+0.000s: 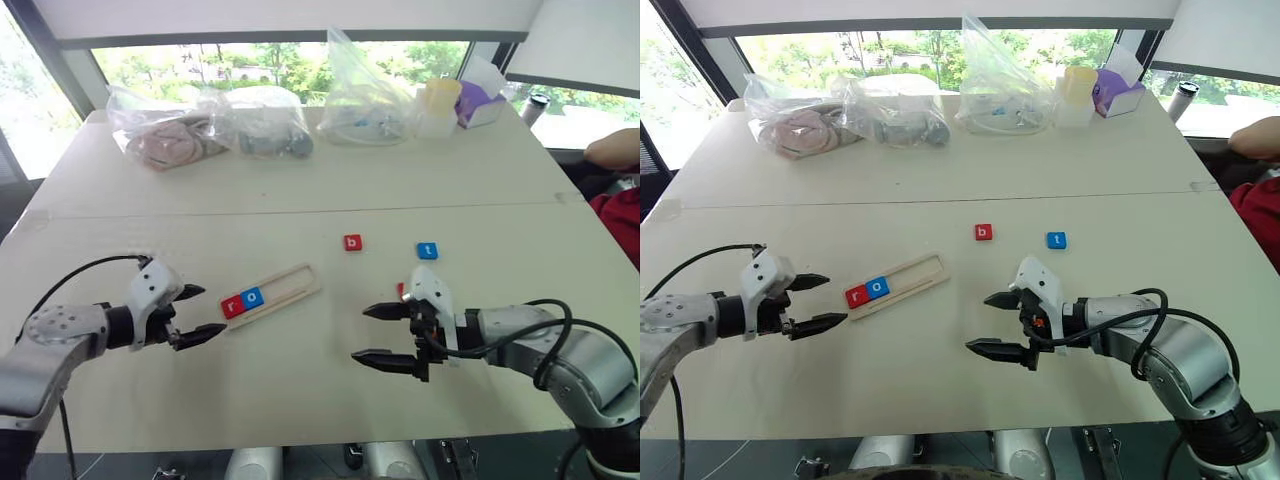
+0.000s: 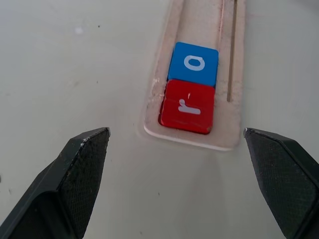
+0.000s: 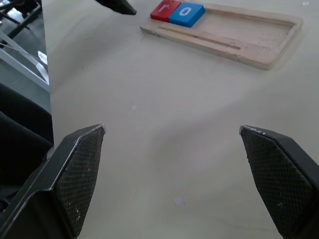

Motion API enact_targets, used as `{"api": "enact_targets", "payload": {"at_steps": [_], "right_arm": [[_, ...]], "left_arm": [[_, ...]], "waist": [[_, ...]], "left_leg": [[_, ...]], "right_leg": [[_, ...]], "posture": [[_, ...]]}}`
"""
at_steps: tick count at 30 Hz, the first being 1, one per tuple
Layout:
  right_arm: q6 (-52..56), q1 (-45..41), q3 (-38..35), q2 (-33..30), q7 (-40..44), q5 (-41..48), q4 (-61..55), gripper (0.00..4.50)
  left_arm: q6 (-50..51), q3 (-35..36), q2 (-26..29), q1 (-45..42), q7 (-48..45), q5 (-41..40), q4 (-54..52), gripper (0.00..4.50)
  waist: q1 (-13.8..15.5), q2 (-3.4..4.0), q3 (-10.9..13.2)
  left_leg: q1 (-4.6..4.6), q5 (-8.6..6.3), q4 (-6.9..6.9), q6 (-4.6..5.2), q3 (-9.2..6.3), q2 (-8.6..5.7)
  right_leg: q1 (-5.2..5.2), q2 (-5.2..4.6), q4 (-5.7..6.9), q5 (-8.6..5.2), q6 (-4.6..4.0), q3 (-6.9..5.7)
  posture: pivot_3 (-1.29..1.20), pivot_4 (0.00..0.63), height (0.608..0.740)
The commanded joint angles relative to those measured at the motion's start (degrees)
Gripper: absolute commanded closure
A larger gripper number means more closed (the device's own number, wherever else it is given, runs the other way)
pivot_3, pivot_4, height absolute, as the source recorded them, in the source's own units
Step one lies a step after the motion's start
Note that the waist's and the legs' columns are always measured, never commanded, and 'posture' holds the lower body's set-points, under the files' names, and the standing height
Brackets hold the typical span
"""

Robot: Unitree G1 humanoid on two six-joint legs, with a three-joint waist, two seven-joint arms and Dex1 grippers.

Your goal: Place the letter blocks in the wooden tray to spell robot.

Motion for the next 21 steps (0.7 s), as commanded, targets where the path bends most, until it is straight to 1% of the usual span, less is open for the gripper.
{"api": "enact_targets", "payload": {"at_steps": [1, 12, 15, 18, 21], "right_arm": [[0.18, -0.25, -0.96, 0.5, -1.19, 1.04, -2.1, 0.06], [0.56, 0.04, -1.3, 1.97, -4.83, 1.37, -2.18, 0.06], [0.61, -0.17, -1.44, 2.06, -5.37, 1.23, -1.88, 0.06], [0.5, -0.43, -1.5, 2.19, -5.76, 1.22, -1.58, 0.06], [0.49, -0.64, -1.21, 2.32, -6.12, 1.18, -1.53, 0.06]], "left_arm": [[-2.55, -2.37, -0.6, -0.43, -0.46, 2.43, 0.53, 0.0], [-6.52, -8.62, -5.0, -3.42, -0.4, 7.89, 7.73, 0.0], [-7.4, -9.31, -5.31, -3.59, -1.42, 8.31, 7.32, 0.0], [-9.41, -11.27, -4.87, -3.5, -1.54, 11.4, 8.85, 0.0], [-9.52, -11.3, -5.54, -3.77, -1.87, 11.41, 10.27, 0.0]], "waist": [[-0.17, -0.01, 0.0], [0.16, 0.08, -0.07], [0.22, 0.17, -0.12], [0.24, 0.21, -0.16], [0.21, 0.37, -0.27]], "left_leg": [[0.0, 0.0, 0.0, 0.0, 0.02, 0.0], [0.15, 0.01, 0.08, 0.01, -0.03, -0.02], [0.16, 0.01, 0.09, 0.01, -0.03, -0.04], [0.17, 0.01, 0.1, 0.01, -0.04, -0.04], [0.17, 0.01, 0.1, 0.01, -0.02, -0.06]], "right_leg": [[0.0, 0.01, 0.0, 0.0, 0.0, 0.0], [0.17, 0.02, 0.08, 0.0, 0.01, -0.02], [0.2, 0.0, 0.08, 0.0, 0.01, -0.02], [0.22, 0.0, 0.07, 0.0, 0.01, -0.02], [0.24, -0.02, 0.06, 0.0, 0.02, -0.02]], "posture": [[0.0, 0.15, 0.74], [0.0, 0.15, 0.74], [0.0, 0.15, 0.74], [0.0, 0.15, 0.74], [0.0, 0.15, 0.74]]}}
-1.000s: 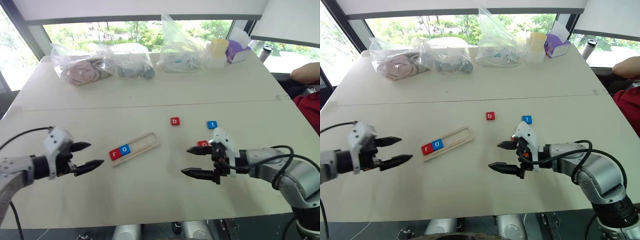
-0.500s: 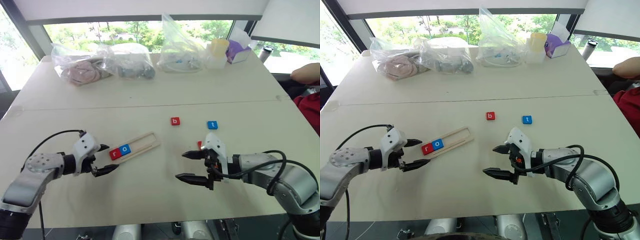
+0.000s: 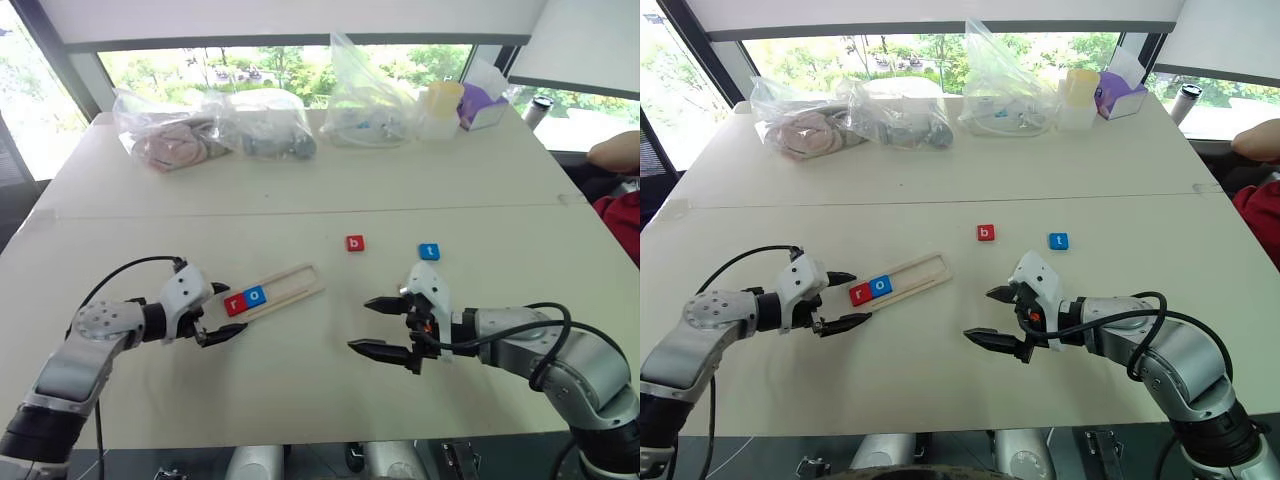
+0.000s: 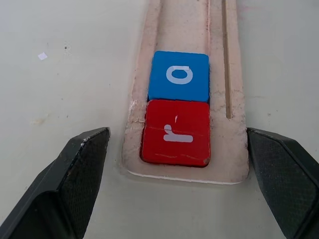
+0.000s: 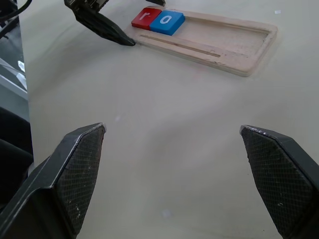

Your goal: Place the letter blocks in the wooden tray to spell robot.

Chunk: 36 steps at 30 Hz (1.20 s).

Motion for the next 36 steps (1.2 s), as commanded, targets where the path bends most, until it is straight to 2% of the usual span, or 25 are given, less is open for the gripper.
{"api": "enact_targets", "payload": {"at_steps": [1, 2, 5, 6, 7, 13, 17, 19, 24, 28, 33, 35, 36], "right_arm": [[-0.59, -0.67, -0.69, 0.48, -0.4, 0.3, -1.45, 0.06], [-0.59, -0.78, -0.59, 0.52, -0.47, 0.24, -1.39, 0.06], [-0.53, -0.99, -0.53, 0.66, -0.61, 0.18, -1.24, 0.0], [-0.54, -1.03, -0.52, 0.69, -0.7, 0.1, -1.21, 0.0], [-0.57, -1.08, -0.49, 0.71, -0.77, 0.01, -1.15, 0.0], [-0.67, -1.07, -0.2, 0.95, -1.12, -0.4, -0.87, 0.0], [-0.41, -0.94, -0.84, 0.97, -1.2, 0.02, -0.57, 0.0], [-0.35, -0.74, -1.93, 0.65, -1.24, 0.14, 0.08, 0.0], [-0.91, 0.25, -3.86, -0.1, -2.05, -0.96, 1.14, 0.0], [-0.51, 2.76, -5.69, -0.31, -3.15, -0.81, -0.48, 0.0], [-0.17, 4.42, -6.33, 0.86, -5.7, -0.59, -2.17, 0.0], [-0.01, 4.5, -6.15, 1.0, -6.2, -0.46, -2.6, 0.0], [0.07, 4.45, -6.12, 1.03, -6.38, -0.34, -2.69, 0.0]], "left_arm": [[0.48, -3.41, -0.55, 1.22, -0.41, 2.61, 3.05, 0.0], [0.31, -3.52, -0.55, 1.14, -0.56, 2.81, 3.45, 0.0], [-0.26, -3.66, -0.62, 1.16, -0.83, 3.29, 4.28, 0.72], [-0.39, -3.65, -0.72, 1.28, -0.83, 3.35, 4.53, 1.17], [-0.46, -3.87, -0.55, 1.42, -1.29, 3.37, 4.63, 1.36], [-1.9, -3.17, -0.38, -0.02, -2.94, 2.32, 4.75, 1.36], [-3.49, -3.1, 0.29, -2.87, -8.56, -0.55, 2.99, 1.36], [-5.76, -5.61, 1.2, -5.44, -13.3, 0.35, 3.11, 1.36], [-11.51, -11.01, 0.42, -12.65, -19.49, 4.13, 10.11, 1.36], [-17.15, -14.43, -2.64, -20.55, -21.78, 8.0, 19.93, 1.36], [-20.35, -15.42, -6.22, -25.17, -22.83, 9.3, 27.14, 1.36], [-20.41, -15.38, -6.52, -25.34, -24.17, 8.92, 27.69, 0.32], [-19.77, -15.32, -6.39, -25.17, -24.93, 8.55, 27.41, 0.07]], "waist": [[0.0, 0.05, -0.03], [0.0, 0.05, -0.04], [-0.06, 0.12, -0.08], [-0.05, 0.14, -0.1], [-0.04, 0.15, -0.11], [-0.08, 0.28, -0.22], [-0.05, 0.26, -0.21], [-0.04, 0.23, -0.19], [-0.08, 0.18, -0.16], [0.28, 0.17, -0.16], [0.81, 0.16, -0.16], [1.02, 0.16, -0.17], [0.99, 0.15, -0.18]], "left_leg": [[0.0, 0.0, 0.0, 0.0, 0.01, 0.0], [0.0, 0.0, 0.0, 0.0, 0.0, 0.0], [0.03, 0.0, 0.0, 0.0, -0.01, 0.0], [0.05, 0.0, 0.0, 0.0, -0.01, 0.0], [0.06, 0.0, 0.0, 0.0, -0.02, 0.0], [0.06, 0.0, 0.0, 0.0, -0.02, 0.0], [0.04, 0.0, 0.01, 0.0, -0.06, 0.01], [0.0, 0.0, 0.01, 0.0, -0.05, 0.0], [-0.08, 0.0, 0.01, 0.01, -0.01, -0.06], [-0.07, 0.01, 0.02, 0.01, -0.08, -0.19], [-0.05, 0.01, 0.07, 0.02, -0.04, -0.18], [-0.04, 0.01, 0.09, 0.02, -0.06, -0.19], [-0.04, 0.01, 0.1, 0.02, -0.06, -0.19]], "right_leg": [[0.0, 0.0, 0.0, 0.0, 0.0, 0.0], [0.0, 0.0, 0.0, 0.0, 0.0, 0.0], [0.02, 0.01, 0.01, 0.0, 0.0, 0.0], [0.04, 0.01, 0.01, 0.0, 0.01, 0.0], [0.05, 0.01, 0.01, 0.0, 0.01, 0.0], [0.06, 0.02, 0.01, -0.01, 0.01, 0.0], [0.05, 0.04, 0.02, -0.01, 0.01, -0.03], [0.03, 0.04, 0.0, -0.01, 0.01, -0.04], [-0.01, 0.02, -0.04, -0.01, 0.02, -0.03], [0.01, 0.06, 0.0, -0.01, 0.02, -0.04], [0.03, 0.07, 0.01, -0.01, 0.04, -0.02], [0.04, 0.07, 0.04, -0.01, 0.04, -0.03], [0.05, 0.07, 0.05, -0.01, 0.04, -0.02]], "posture": [[0.0, 0.15, 0.74], [0.0, 0.15, 0.74], [0.0, 0.15, 0.74], [0.0, 0.15, 0.74], [0.0, 0.15, 0.74], [0.0, 0.15, 0.74], [0.0, 0.15, 0.74], [0.0, 0.15, 0.74], [0.0, 0.15, 0.74], [0.0, 0.15, 0.74], [0.0, 0.15, 0.74], [0.0, 0.15, 0.74], [0.0, 0.15, 0.74]]}}
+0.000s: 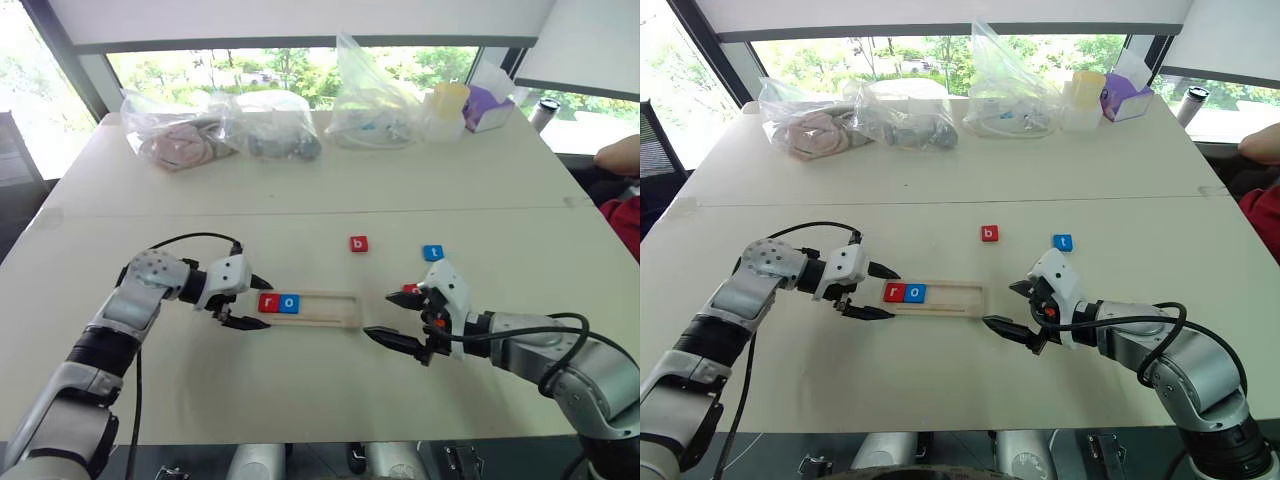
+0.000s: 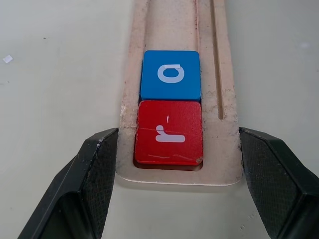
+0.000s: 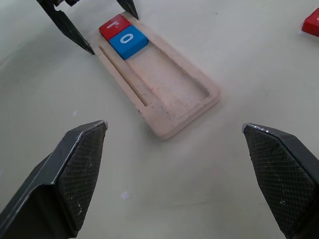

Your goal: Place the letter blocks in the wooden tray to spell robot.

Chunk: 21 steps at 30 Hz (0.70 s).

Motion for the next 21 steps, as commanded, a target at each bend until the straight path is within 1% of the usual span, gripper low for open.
{"api": "enact_targets", "payload": {"at_steps": [1, 5, 8, 10, 12, 14, 16, 17, 21], "right_arm": [[-0.02, 0.06, -1.23, 0.36, -0.82, 0.69, -2.49, 0.0], [0.04, -0.57, -1.39, 0.71, -1.53, 0.86, -1.75, 0.0], [-0.48, -1.84, -1.43, 1.67, -2.91, 0.05, -0.63, 0.0], [-0.94, -4.54, -1.02, 3.48, -5.39, -1.65, 1.37, 0.0], [-1.19, -9.51, 2.36, 5.48, -9.94, -6.99, 5.46, 0.0], [0.5, -14.39, 4.61, 9.74, -15.12, -10.51, 10.6, 0.0], [3.24, -20.39, 4.19, 18.67, -23.28, -12.99, 18.36, 0.0], [3.73, -22.54, 3.98, 22.06, -25.88, -14.06, 21.26, 0.0], [3.92, -27.49, 5.31, 28.79, -29.21, -17.95, 27.6, 0.0]], "left_arm": [[0.64, -1.15, -0.06, 0.56, -1.6, 0.98, 0.71, 0.07], [-0.48, -0.31, 0.32, 1.75, 0.09, 1.96, -0.6, 0.07], [0.87, 0.49, 1.81, 3.67, 0.1, 1.48, -3.63, 0.07], [3.31, 1.65, 3.47, 5.15, -0.13, 0.38, -6.62, 0.07], [7.22, 3.78, 6.4, 7.41, -0.8, -1.79, -11.05, 0.07], [11.15, 5.97, 8.57, 9.2, -0.42, -3.95, -14.7, 0.07], [16.06, 9.9, 10.41, 10.48, 1.34, -7.06, -17.75, 0.07], [18.0, 11.52, 11.08, 10.8, 2.14, -8.18, -18.81, 0.07], [26.04, 17.39, 12.54, 10.56, 5.96, -12.66, -23.11, 0.07]], "waist": [[-0.08, -0.02, -0.01], [-0.13, -0.01, -0.01], [-0.19, -0.02, -0.01], [-0.56, -0.02, 0.0], [-1.65, -0.1, 0.04], [-2.36, -0.16, 0.07], [-2.63, -0.18, 0.09], [-2.91, -0.24, 0.11], [-2.44, -0.22, 0.14]], "left_leg": [[0.0, 0.0, 0.0, 0.0, 0.0, 0.0], [-0.01, -0.02, -0.01, 0.02, 0.0, 0.01], [0.0, -0.02, -0.01, 0.03, 0.0, 0.03], [0.02, -0.02, -0.01, 0.03, 0.01, 0.11], [0.03, -0.02, -0.01, 0.03, 0.01, 0.15], [0.03, -0.02, -0.02, 0.03, 0.07, 0.25], [0.03, -0.02, -0.05, 0.03, 0.05, 0.3], [0.02, -0.02, -0.06, 0.03, 0.02, 0.33], [-0.15, -0.02, -0.12, 0.03, -0.19, 0.49]], "right_leg": [[0.0, 0.0, 0.0, 0.0, 0.0, 0.0], [0.0, 0.0, 0.0, 0.0, 0.02, 0.0], [0.0, 0.0, 0.01, 0.0, 0.02, 0.01], [0.0, 0.01, 0.02, -0.01, 0.02, 0.02], [-0.01, 0.05, 0.04, -0.01, 0.01, 0.02], [-0.07, 0.1, 0.04, 0.02, -0.05, 0.06], [-0.11, 0.24, 0.08, 0.04, -0.09, 0.06], [-0.14, 0.34, 0.14, 0.06, -0.09, 0.09], [-0.37, 0.6, 0.24, 0.29, -0.29, 0.03]], "posture": [[0.0, 0.15, 0.74], [0.0, 0.15, 0.74], [0.0, 0.15, 0.74], [0.0, 0.15, 0.74], [0.0, 0.15, 0.74], [0.0, 0.15, 0.74], [0.0, 0.15, 0.74], [0.0, 0.15, 0.74], [0.0, 0.15, 0.74]]}}
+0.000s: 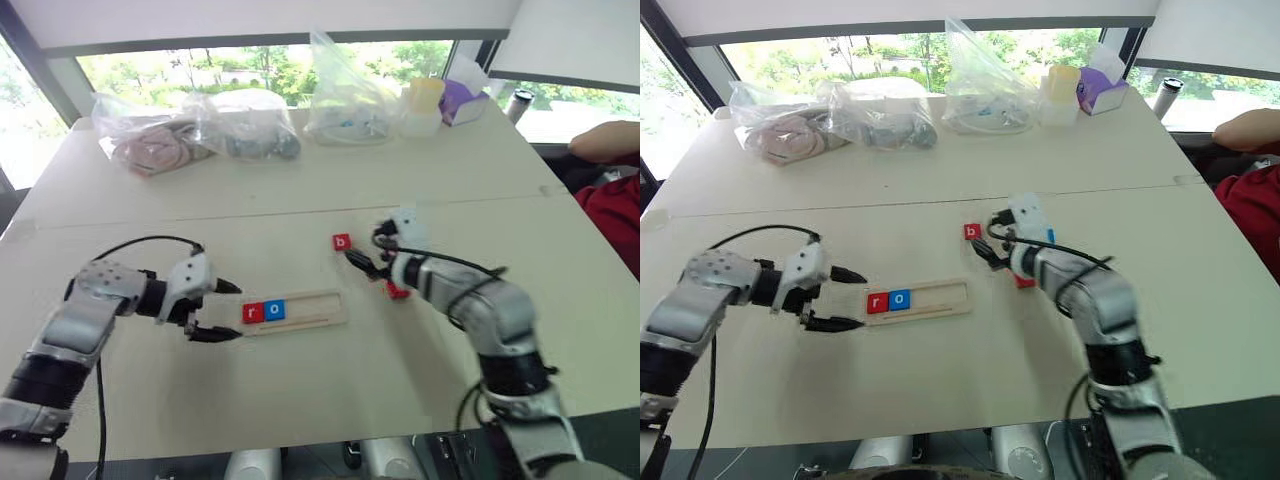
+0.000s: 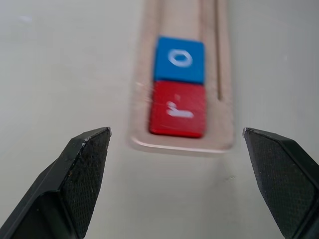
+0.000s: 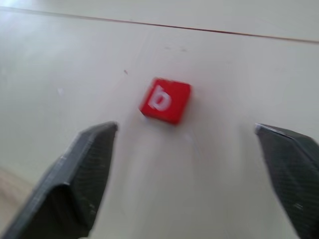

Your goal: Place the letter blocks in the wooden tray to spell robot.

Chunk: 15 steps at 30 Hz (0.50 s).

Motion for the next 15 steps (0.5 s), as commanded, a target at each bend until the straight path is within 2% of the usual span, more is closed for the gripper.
{"api": "enact_targets", "payload": {"at_steps": [1, 6, 12, 15], "right_arm": [[-0.69, -4.03, 0.62, 4.13, -3.38, -3.48, 4.06, 0.0], [-2.69, -7.19, 1.29, 8.93, -6.68, -8.49, 11.48, 0.0], [-4.27, -9.52, 1.72, 11.76, -7.35, -11.83, 16.19, 0.0], [-5.63, -9.59, 4.0, 11.82, -7.3, -14.86, 17.89, 0.92]], "left_arm": [[6.33, 7.37, 1.7, -1.19, 4.1, -4.55, -4.1, 0.07], [10.49, 13.47, 2.18, -1.53, 9.7, -6.78, -6.66, 0.07], [14.16, 15.74, 1.47, 2.89, 13.46, -9.03, -12.87, 0.07], [15.36, 16.42, 0.43, 4.92, 15.98, -9.99, -15.28, 0.0]], "waist": [[0.14, 0.02, 0.01], [-0.43, 0.01, 0.01], [-0.66, 0.02, 0.0], [-0.61, 0.0, -0.01]], "left_leg": [[0.0, 0.0, -0.04, 0.0, 0.0, 0.0], [0.01, 0.0, -0.05, 0.0, 0.1, -0.01], [0.14, 0.0, -0.05, 0.0, 0.12, 0.03], [0.14, 0.0, -0.05, 0.0, 0.12, 0.03]], "right_leg": [[-0.01, 0.0, 0.0, -0.01, -0.01, -0.02], [-0.04, -0.02, -0.01, 0.0, 0.0, 0.03], [0.01, 0.0, 0.02, 0.01, -0.01, 0.11], [0.01, 0.01, 0.03, 0.02, -0.04, 0.11]], "posture": [[0.0, 0.15, 0.74], [0.0, 0.15, 0.74], [0.0, 0.15, 0.74], [0.0, 0.15, 0.74]]}}
